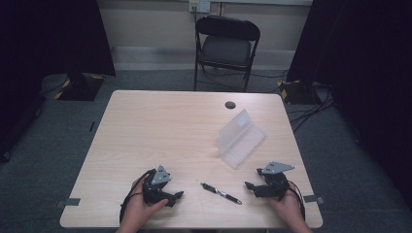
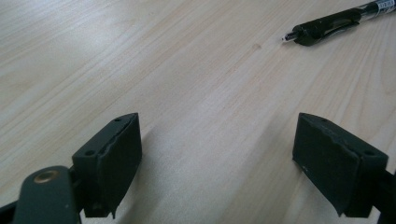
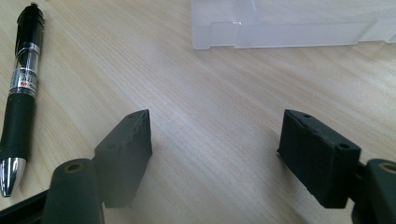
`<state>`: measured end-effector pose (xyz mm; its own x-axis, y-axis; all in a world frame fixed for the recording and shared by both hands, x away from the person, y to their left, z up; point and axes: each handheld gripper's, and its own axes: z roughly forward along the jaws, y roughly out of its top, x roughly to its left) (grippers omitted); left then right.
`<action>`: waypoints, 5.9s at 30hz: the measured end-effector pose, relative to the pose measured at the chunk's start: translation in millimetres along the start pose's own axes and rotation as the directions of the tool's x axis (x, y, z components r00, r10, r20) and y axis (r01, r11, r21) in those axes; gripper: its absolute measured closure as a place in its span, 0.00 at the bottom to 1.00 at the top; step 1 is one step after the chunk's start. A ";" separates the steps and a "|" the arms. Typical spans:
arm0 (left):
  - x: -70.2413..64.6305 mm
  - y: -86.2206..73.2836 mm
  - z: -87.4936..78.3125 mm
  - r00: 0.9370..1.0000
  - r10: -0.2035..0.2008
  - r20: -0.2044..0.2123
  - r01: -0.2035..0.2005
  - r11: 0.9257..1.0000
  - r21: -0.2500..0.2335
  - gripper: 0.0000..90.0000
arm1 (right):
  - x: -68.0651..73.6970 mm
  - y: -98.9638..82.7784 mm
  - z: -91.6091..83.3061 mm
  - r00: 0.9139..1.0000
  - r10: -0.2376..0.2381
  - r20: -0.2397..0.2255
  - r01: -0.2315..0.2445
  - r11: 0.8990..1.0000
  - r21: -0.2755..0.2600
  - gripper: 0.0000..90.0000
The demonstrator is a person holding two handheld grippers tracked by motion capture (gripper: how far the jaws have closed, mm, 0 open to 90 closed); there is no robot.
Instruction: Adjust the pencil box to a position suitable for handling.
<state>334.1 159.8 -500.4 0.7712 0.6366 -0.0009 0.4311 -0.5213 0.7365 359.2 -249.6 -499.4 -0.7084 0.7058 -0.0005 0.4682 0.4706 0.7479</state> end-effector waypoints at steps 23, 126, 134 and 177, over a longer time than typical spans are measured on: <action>0.1 0.0 0.0 1.000 0.000 0.000 0.000 1.000 0.000 0.17 | 3.0 34.9 16.5 0.999 -0.014 -0.042 0.014 1.000 -0.013 0.44; -1.1 -0.3 -0.4 1.000 -0.008 -0.004 0.008 1.000 0.000 0.17 | 49.5 117.0 102.2 0.984 -0.047 -0.174 0.057 0.997 0.053 0.82; -1.1 -0.3 -0.5 1.000 -0.008 -0.005 0.008 1.000 0.002 0.17 | 67.3 118.8 112.2 0.979 -0.055 -0.195 0.068 0.996 0.057 0.97; 25.5 27.7 4.3 0.974 -0.203 -0.099 0.189 0.973 -0.134 0.39 | 13.9 30.3 26.7 0.997 -0.056 -0.055 0.059 0.997 0.043 0.34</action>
<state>367.7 159.1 -482.9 0.6170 0.7825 -0.0833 0.5023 -0.3101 0.8072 377.7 -211.4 -494.5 -0.7616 0.6480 -0.0062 0.4483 0.5337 0.7170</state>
